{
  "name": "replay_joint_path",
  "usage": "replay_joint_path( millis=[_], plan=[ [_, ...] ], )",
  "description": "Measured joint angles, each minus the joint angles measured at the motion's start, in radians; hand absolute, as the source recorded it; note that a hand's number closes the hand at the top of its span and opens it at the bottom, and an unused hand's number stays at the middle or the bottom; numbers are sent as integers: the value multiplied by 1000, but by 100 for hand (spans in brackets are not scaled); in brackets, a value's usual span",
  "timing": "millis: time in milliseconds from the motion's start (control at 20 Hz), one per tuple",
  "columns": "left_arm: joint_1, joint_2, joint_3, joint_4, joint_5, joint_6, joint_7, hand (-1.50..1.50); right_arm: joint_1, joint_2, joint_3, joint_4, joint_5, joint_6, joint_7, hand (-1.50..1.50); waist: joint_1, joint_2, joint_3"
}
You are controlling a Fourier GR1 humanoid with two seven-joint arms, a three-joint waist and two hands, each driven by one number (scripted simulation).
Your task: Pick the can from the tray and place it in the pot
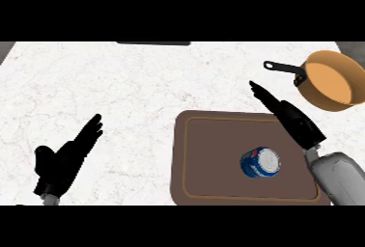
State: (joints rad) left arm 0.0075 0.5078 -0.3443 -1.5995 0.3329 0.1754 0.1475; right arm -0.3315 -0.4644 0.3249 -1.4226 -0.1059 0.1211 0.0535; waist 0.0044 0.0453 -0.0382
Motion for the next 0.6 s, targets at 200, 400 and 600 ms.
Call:
replay_joint_path(
  millis=[200,400,600],
  plan=[
    [-33,-16,73,6,8,47,-30,0,20,-14,-106,9,-18,-71,-50,150,-14,-31,25],
    [-76,-15,170,-19,18,118,-50,0,46,-121,-207,27,72,-175,-98,-150,-32,-49,30],
    [-114,-33,209,-29,17,170,-43,0,163,-80,-312,31,81,-331,-234,-150,-42,-50,37]
  ],
)
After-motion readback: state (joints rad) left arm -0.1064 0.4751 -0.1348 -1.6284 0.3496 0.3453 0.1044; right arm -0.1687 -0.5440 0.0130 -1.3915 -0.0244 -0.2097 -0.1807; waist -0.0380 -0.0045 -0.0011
